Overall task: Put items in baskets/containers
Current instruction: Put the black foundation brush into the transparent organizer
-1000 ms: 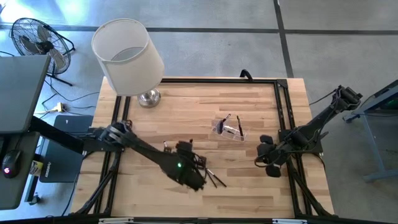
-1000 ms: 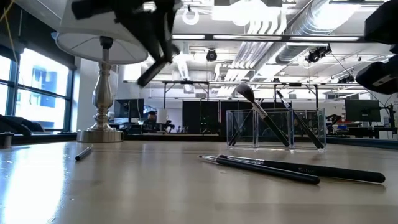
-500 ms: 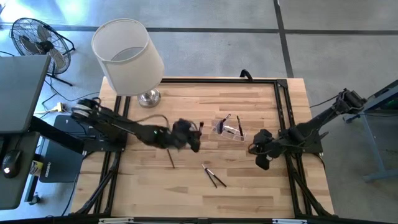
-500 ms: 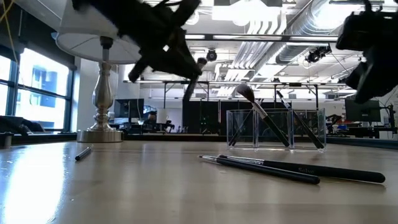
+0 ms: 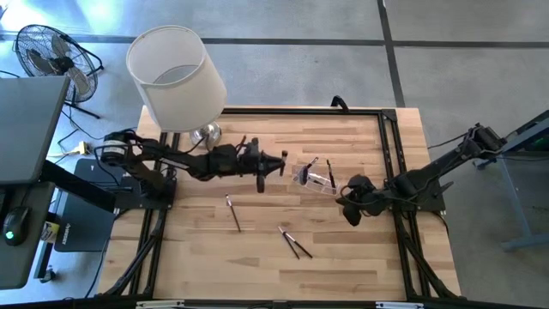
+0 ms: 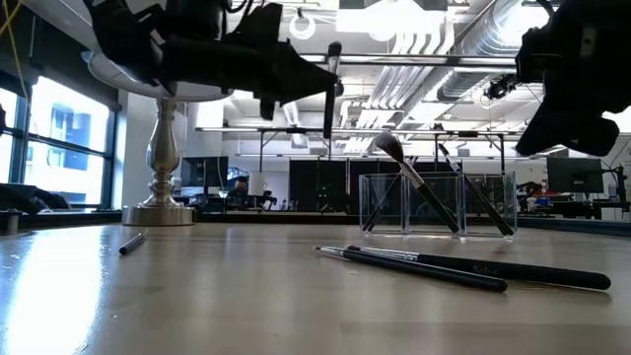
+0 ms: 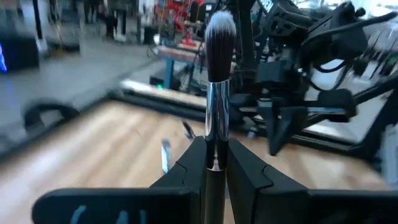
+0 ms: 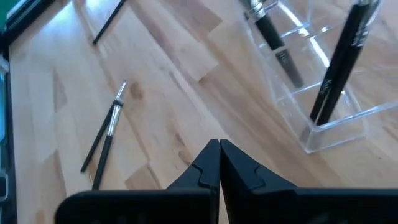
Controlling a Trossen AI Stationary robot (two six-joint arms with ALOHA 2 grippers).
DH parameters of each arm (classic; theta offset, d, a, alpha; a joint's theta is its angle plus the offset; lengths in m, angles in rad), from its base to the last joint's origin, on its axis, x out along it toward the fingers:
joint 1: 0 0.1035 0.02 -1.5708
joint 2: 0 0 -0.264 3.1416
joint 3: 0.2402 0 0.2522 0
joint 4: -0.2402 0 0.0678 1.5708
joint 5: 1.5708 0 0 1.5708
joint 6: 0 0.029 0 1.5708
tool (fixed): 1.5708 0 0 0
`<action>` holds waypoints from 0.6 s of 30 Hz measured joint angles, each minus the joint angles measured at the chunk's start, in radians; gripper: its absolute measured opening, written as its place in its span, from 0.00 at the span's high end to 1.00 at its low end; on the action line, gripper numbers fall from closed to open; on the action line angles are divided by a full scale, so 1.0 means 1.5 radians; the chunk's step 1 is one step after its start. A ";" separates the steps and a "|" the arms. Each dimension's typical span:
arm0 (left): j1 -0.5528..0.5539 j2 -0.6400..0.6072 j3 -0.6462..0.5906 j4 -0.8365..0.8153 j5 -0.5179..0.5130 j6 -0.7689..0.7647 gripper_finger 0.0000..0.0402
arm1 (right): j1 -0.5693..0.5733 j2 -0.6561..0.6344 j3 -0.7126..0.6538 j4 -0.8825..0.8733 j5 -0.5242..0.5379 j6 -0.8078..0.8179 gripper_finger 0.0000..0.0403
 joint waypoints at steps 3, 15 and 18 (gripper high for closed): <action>0.021 0.012 0.018 0.002 0.042 0.061 0.92 | 0.000 0.002 0.000 0.028 0.021 0.002 1.00; 0.074 0.169 0.154 0.003 0.167 0.067 0.92 | -0.001 0.019 -0.001 0.073 0.041 0.035 1.00; 0.087 0.180 0.166 -0.006 0.167 0.062 0.92 | -0.001 0.025 -0.001 0.084 0.038 0.037 1.00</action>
